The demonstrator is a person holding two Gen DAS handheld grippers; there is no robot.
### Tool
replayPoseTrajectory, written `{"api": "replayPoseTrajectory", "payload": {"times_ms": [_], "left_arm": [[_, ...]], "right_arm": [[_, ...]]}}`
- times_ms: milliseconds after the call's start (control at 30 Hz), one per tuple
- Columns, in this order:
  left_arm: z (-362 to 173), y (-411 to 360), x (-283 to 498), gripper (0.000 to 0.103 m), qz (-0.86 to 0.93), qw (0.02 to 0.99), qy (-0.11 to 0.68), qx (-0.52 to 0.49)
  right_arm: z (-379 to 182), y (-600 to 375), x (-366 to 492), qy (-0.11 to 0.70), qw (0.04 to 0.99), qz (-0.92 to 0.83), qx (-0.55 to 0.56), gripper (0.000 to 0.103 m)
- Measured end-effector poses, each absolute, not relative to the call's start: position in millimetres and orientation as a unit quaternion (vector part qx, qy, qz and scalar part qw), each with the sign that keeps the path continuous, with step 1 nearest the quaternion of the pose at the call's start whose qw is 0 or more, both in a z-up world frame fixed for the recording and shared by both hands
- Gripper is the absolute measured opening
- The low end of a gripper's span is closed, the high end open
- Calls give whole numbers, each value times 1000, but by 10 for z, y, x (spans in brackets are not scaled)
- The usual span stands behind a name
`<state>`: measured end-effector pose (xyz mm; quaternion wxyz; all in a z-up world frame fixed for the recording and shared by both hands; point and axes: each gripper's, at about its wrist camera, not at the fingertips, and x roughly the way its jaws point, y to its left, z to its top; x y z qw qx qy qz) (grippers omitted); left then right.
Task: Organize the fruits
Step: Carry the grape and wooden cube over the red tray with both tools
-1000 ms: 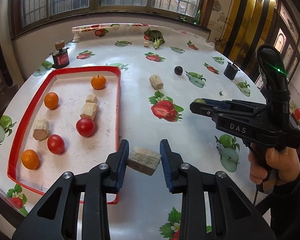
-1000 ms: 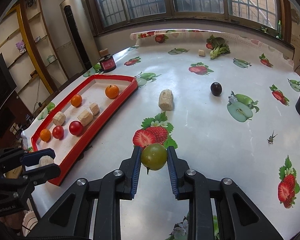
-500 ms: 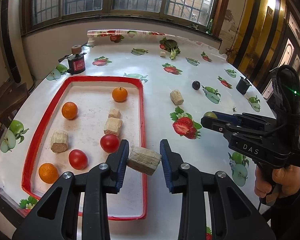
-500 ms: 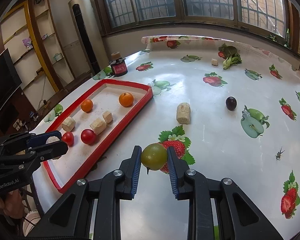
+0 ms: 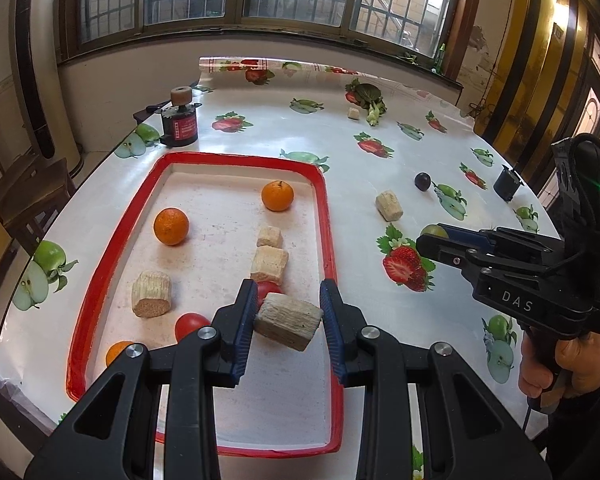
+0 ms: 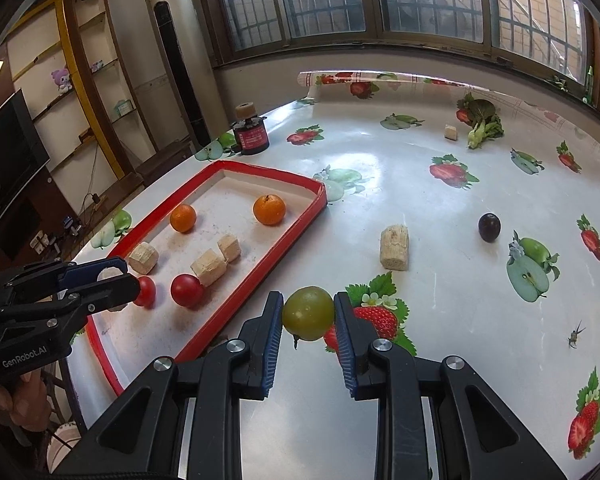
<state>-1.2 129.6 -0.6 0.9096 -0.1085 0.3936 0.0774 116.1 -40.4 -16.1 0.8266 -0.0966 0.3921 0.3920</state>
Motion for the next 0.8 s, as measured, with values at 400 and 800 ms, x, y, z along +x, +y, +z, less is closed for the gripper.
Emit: {"api": "replayPoseTrajectory", "payload": {"times_ms": [400,800], "left_arm": [[-58,1555,98,30,100,904,399,-115],[-86,1820,236,30,120,900,402,-119]], "right_arm": [[-135,-72,1229,391,817,411,-103,26],[-186,287,1358,396,805,428,-109,26]]}}
